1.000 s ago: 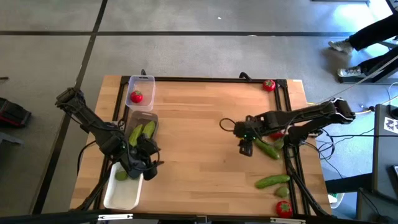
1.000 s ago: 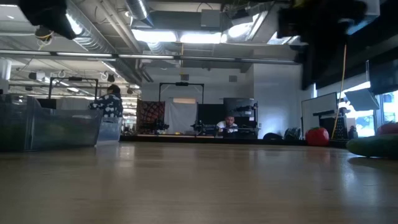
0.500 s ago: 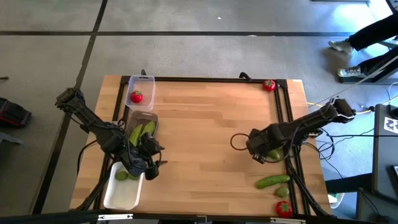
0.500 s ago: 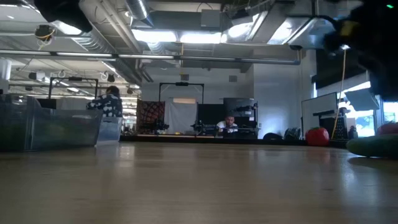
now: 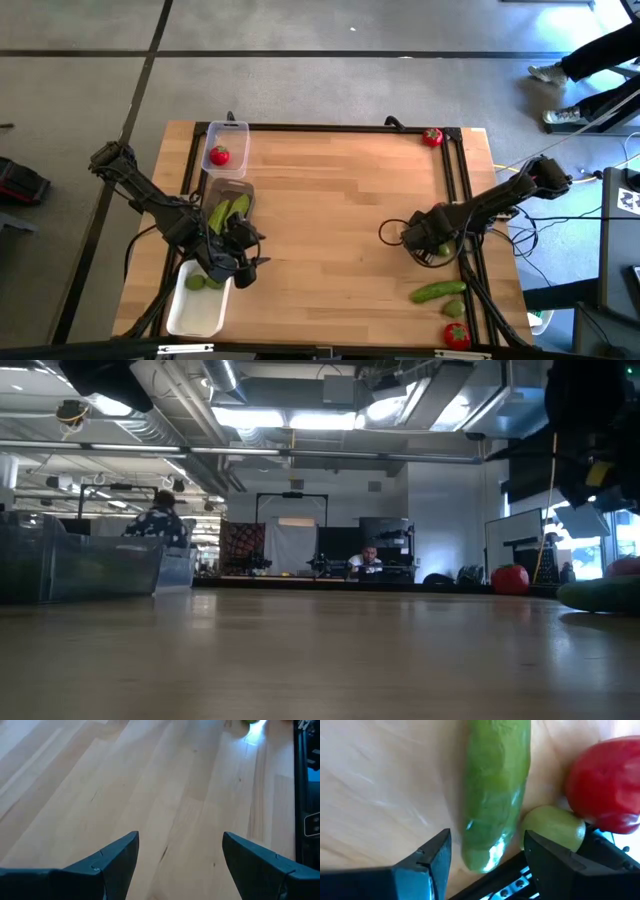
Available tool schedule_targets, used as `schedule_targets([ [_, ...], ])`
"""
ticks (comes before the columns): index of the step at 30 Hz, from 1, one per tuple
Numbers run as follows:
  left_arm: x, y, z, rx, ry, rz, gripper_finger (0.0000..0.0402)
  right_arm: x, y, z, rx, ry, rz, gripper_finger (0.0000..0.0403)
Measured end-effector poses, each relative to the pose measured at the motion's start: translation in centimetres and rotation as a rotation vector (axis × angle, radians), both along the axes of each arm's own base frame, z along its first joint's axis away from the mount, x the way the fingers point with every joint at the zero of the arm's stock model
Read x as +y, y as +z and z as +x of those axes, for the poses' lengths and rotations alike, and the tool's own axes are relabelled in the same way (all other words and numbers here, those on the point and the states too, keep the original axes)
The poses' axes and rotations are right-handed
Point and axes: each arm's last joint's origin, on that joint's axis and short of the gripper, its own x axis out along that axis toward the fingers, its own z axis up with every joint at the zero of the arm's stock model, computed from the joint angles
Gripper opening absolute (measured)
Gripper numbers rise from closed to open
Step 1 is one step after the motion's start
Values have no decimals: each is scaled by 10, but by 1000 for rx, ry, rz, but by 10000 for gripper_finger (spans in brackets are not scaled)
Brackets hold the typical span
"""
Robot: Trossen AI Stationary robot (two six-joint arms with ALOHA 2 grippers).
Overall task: Sort produce into baskets
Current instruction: Put the top bitter melon into the black bin
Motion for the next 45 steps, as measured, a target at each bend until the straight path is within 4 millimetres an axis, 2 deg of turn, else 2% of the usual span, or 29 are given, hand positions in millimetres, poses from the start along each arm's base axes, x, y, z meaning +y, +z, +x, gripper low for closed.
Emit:
schedule_targets([
  [5, 0, 0, 0, -1, 2, -2, 280, -3, -11, -6, 12, 7, -36, 220],
  [12, 0, 0, 0, 1, -5, 5, 280, -2, -28, -7, -39, 4, 29, 216],
  [15, 1, 0, 1, 3, -16, 20, 280, -2, -33, -7, -58, 23, 45, 189],
  [19, 4, 0, 3, 3, -5, 25, 280, -1, -31, -4, -83, 59, 53, 117],
  [22, 7, 0, 5, 5, 2, 31, 280, 0, -25, 4, -143, 98, 24, 73],
  [24, 9, 0, 6, 10, -9, 52, 280, 2, -17, 10, -181, 132, 7, 62],
  [31, 17, 1, 12, 11, -9, 105, 280, 8, 20, 40, -391, 283, -97, 94],
  [35, 18, 5, 18, -32, -41, 130, 280, 13, 39, 59, -565, 378, -170, 93],
  [40, 19, 8, 27, -87, -62, 177, 280, 19, 52, 79, -781, 509, -215, 93],
  [45, 23, 6, 41, -120, -59, 220, 280, 22, 60, 89, -902, 577, -266, 96],
])
